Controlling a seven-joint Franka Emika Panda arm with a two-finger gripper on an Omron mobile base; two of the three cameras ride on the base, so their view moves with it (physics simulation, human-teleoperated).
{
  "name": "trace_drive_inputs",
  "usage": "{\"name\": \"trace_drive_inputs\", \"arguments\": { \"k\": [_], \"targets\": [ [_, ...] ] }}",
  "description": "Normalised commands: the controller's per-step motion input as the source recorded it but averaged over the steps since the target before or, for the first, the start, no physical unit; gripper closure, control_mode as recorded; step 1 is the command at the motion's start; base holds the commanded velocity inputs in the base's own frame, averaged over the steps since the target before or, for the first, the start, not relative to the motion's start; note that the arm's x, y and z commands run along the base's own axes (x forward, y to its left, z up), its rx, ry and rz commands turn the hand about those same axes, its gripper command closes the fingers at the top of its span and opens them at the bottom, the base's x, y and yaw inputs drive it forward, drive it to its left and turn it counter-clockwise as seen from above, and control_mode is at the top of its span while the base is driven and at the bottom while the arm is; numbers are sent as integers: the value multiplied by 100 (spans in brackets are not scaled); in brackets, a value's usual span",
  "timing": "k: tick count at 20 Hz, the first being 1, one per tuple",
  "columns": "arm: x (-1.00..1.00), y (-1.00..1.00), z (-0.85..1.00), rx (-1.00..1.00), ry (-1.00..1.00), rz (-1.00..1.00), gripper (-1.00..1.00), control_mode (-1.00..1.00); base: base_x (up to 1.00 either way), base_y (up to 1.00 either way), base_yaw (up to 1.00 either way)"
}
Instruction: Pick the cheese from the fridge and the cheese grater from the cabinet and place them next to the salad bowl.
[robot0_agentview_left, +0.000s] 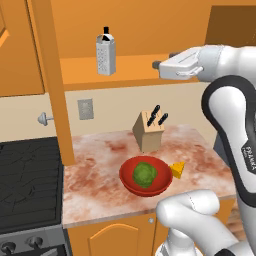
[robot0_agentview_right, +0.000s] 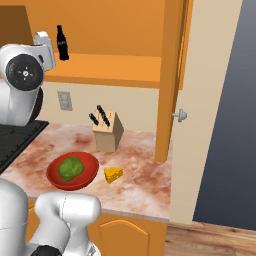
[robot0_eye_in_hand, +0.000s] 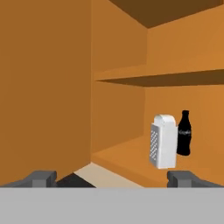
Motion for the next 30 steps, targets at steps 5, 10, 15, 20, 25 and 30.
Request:
{"name": "trace_drive_inputs", "arguments": {
  "k": [5, 10, 15, 20, 25, 30],
  "targets": [
    [13, 2, 0, 0, 8, 0, -100, -100, 0, 0, 0],
    [13, 0, 0, 0, 4, 0, -100, -100, 0, 0, 0],
    [19, 1, 0, 0, 2, 0, -100, -100, 0, 0, 0],
    [26, 10, 0, -2, 0, 0, -100, -100, 0, 0, 0],
    [21, 14, -9, -8, -1, 2, -100, -100, 0, 0, 0],
    [12, 4, -1, -5, -1, 1, -100, -100, 0, 0, 0]
  ]
}}
